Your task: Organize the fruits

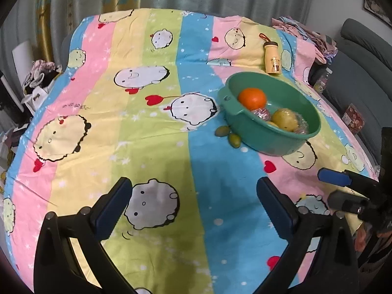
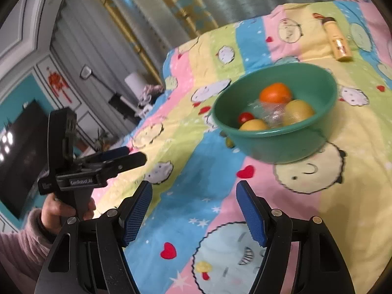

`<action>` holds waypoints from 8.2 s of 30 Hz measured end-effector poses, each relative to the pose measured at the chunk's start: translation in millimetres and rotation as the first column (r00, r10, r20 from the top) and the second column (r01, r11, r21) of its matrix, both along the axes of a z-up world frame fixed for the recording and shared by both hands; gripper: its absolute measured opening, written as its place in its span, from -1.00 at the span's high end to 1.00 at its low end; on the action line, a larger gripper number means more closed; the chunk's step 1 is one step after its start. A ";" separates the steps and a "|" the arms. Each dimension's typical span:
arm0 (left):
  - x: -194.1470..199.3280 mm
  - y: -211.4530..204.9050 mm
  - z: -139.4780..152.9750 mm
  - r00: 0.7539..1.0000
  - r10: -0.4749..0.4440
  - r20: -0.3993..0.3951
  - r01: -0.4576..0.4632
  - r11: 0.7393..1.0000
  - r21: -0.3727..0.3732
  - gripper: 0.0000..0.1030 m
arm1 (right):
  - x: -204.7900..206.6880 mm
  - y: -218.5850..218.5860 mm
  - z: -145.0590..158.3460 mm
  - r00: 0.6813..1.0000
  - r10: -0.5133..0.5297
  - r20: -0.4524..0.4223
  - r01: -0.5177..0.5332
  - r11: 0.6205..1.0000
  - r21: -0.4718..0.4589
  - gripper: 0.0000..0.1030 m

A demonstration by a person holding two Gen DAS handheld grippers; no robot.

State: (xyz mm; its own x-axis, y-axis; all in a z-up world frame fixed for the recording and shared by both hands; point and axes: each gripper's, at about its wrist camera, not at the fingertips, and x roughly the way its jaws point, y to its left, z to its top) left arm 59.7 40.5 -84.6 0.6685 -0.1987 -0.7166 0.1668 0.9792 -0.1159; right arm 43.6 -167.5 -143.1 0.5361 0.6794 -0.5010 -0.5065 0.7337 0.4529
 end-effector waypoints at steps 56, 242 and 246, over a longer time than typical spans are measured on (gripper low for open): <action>109.3 5.2 -35.8 0.966 -0.259 0.009 0.257 0.952 -0.165 0.62 | 79.6 68.2 -34.7 0.982 -0.156 -0.104 0.136 0.974 -0.183 -0.20; 60.6 -91.3 94.3 0.998 -0.023 -0.051 0.021 0.999 -0.044 -0.99 | 25.7 -47.3 115.0 0.950 -0.259 0.171 0.304 0.892 -0.335 -0.76; 63.0 -91.2 97.8 0.999 -0.007 -0.046 0.007 1.000 -0.004 -0.99 | 28.9 -44.6 119.8 0.960 -0.234 0.152 0.272 0.905 -0.326 -0.76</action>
